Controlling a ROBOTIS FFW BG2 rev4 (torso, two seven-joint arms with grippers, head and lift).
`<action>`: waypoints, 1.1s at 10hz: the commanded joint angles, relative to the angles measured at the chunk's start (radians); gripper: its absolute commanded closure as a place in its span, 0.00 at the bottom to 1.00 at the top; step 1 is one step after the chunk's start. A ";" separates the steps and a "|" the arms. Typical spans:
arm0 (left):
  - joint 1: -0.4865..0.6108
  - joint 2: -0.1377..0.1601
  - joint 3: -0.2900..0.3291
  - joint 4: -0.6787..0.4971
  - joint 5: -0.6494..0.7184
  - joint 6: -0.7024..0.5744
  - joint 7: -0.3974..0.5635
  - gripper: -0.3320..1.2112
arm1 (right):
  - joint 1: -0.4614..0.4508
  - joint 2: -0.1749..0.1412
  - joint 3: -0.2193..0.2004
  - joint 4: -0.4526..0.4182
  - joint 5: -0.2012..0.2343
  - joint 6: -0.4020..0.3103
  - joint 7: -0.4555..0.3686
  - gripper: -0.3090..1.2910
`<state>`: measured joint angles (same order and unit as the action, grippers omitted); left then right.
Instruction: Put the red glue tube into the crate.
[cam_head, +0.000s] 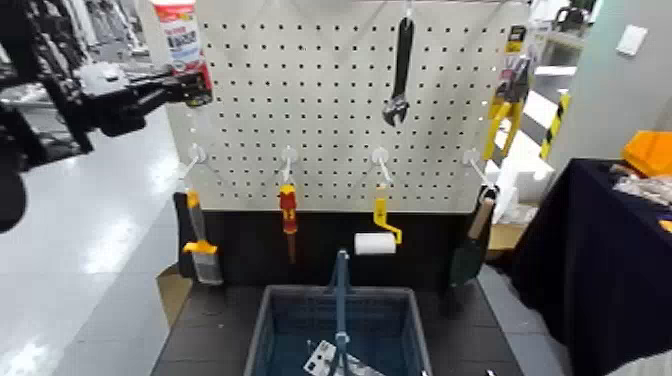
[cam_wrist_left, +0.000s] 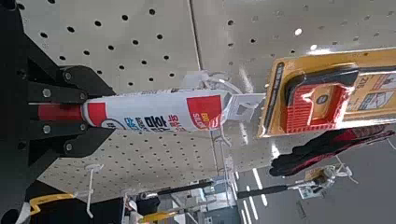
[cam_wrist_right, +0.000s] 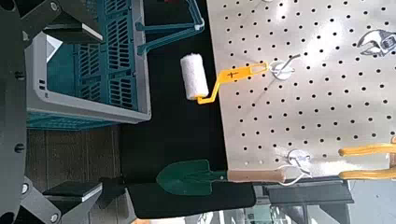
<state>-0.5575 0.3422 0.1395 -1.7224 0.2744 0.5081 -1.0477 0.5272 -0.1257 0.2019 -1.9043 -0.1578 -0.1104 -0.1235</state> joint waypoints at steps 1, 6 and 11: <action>0.028 -0.032 -0.029 -0.002 0.055 0.003 0.002 0.90 | 0.000 0.000 -0.001 0.002 -0.003 0.000 -0.001 0.31; 0.113 -0.094 -0.113 0.020 0.120 0.023 0.012 0.90 | -0.001 -0.002 0.004 0.001 -0.003 0.005 0.001 0.31; 0.225 -0.155 -0.136 0.018 0.132 0.055 0.026 0.90 | -0.001 -0.003 0.005 -0.006 -0.003 0.011 0.001 0.31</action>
<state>-0.3462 0.1940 0.0060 -1.7005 0.4070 0.5566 -1.0209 0.5261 -0.1290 0.2072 -1.9092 -0.1612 -0.0998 -0.1242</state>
